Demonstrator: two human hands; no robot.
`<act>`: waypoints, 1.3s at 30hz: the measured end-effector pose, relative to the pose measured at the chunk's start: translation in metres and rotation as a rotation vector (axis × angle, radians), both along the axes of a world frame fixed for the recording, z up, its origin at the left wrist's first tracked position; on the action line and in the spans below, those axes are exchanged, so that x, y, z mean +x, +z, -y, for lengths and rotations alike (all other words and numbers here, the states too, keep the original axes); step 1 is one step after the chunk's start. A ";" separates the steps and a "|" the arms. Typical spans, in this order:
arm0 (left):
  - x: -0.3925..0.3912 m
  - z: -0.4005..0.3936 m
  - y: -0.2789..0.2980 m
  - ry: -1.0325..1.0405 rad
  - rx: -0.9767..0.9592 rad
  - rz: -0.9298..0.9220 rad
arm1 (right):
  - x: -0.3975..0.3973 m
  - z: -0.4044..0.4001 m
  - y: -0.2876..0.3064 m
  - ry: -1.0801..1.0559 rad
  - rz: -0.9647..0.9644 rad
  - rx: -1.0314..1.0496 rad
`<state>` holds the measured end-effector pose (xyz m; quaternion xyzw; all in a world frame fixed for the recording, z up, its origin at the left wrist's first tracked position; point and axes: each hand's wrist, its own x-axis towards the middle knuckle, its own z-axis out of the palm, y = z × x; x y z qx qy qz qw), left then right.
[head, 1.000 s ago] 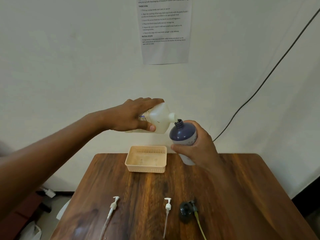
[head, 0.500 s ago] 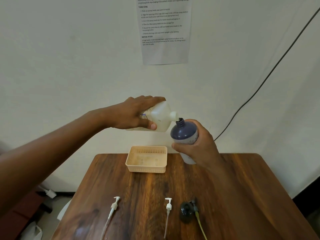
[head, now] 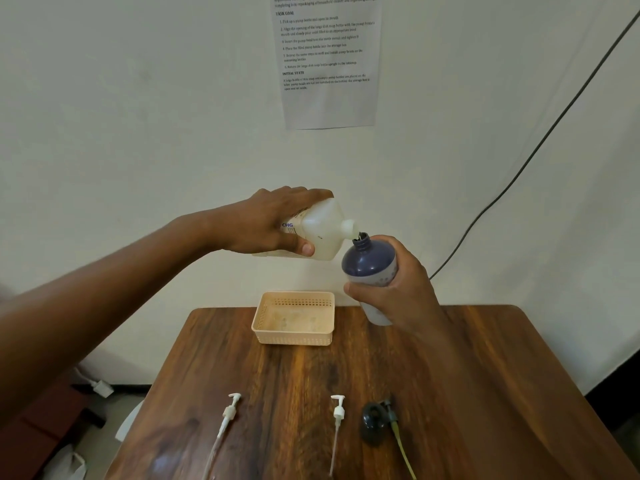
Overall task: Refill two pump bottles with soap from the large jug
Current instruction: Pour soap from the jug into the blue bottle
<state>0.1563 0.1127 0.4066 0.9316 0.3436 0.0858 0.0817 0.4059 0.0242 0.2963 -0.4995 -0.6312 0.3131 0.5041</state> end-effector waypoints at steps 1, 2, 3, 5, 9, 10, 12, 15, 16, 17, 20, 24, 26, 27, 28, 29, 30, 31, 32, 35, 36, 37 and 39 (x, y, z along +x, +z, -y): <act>0.000 0.000 0.000 -0.002 0.000 0.001 | 0.000 0.000 0.000 -0.001 -0.002 0.000; 0.000 0.000 0.000 -0.004 -0.002 0.002 | 0.000 0.000 0.000 0.000 -0.002 0.000; 0.000 0.000 0.000 -0.007 -0.003 0.005 | -0.001 0.000 -0.001 0.000 -0.003 0.000; 0.000 0.000 0.000 -0.009 -0.001 0.008 | -0.001 0.000 -0.001 0.001 -0.006 -0.001; -0.001 0.000 0.001 -0.006 0.009 -0.005 | -0.002 0.001 -0.001 -0.002 -0.005 -0.003; -0.001 0.000 0.001 -0.009 0.010 -0.008 | -0.002 0.001 -0.001 -0.001 -0.006 -0.001; -0.001 0.000 0.003 -0.013 0.012 -0.013 | -0.002 0.001 0.000 0.001 -0.008 0.005; 0.000 0.000 0.005 -0.016 0.021 -0.017 | -0.001 0.001 0.000 0.001 -0.009 0.009; 0.000 0.000 0.005 -0.018 0.022 -0.018 | -0.001 0.002 0.001 -0.002 -0.007 0.012; 0.000 0.001 0.005 -0.019 0.022 -0.018 | -0.001 0.002 0.001 -0.005 -0.005 0.014; 0.001 0.002 0.007 -0.016 0.023 -0.019 | -0.001 0.003 0.002 -0.007 -0.001 0.022; 0.001 0.003 0.008 -0.021 0.032 -0.022 | 0.000 0.004 0.001 -0.001 -0.001 0.024; 0.001 0.003 0.009 -0.021 0.031 -0.025 | -0.001 0.004 0.002 0.002 -0.001 0.027; 0.001 0.003 0.009 -0.020 0.028 -0.026 | -0.001 0.004 0.002 0.005 -0.005 0.029; 0.002 0.003 0.010 -0.019 0.026 -0.026 | -0.001 0.004 0.002 0.007 -0.010 0.032; 0.002 0.003 0.010 -0.017 0.026 -0.026 | -0.001 0.004 0.003 0.008 -0.013 0.033; 0.002 0.004 0.011 -0.015 0.028 -0.026 | -0.001 0.004 0.003 0.007 -0.013 0.031; 0.002 0.004 0.011 -0.017 0.031 -0.027 | -0.001 0.004 0.003 0.004 -0.010 0.031; 0.002 0.004 0.012 -0.019 0.035 -0.028 | -0.001 0.004 0.004 0.003 -0.009 0.032; 0.002 0.004 0.014 -0.022 0.040 -0.029 | 0.000 0.004 0.005 0.004 -0.016 0.038; 0.002 0.004 0.014 -0.020 0.040 -0.031 | 0.000 0.005 0.005 0.004 -0.017 0.040; 0.002 0.004 0.014 -0.016 0.040 -0.034 | 0.000 0.005 0.005 0.004 -0.018 0.040; 0.002 0.005 0.015 -0.013 0.039 -0.040 | -0.001 0.006 0.005 0.004 -0.016 0.041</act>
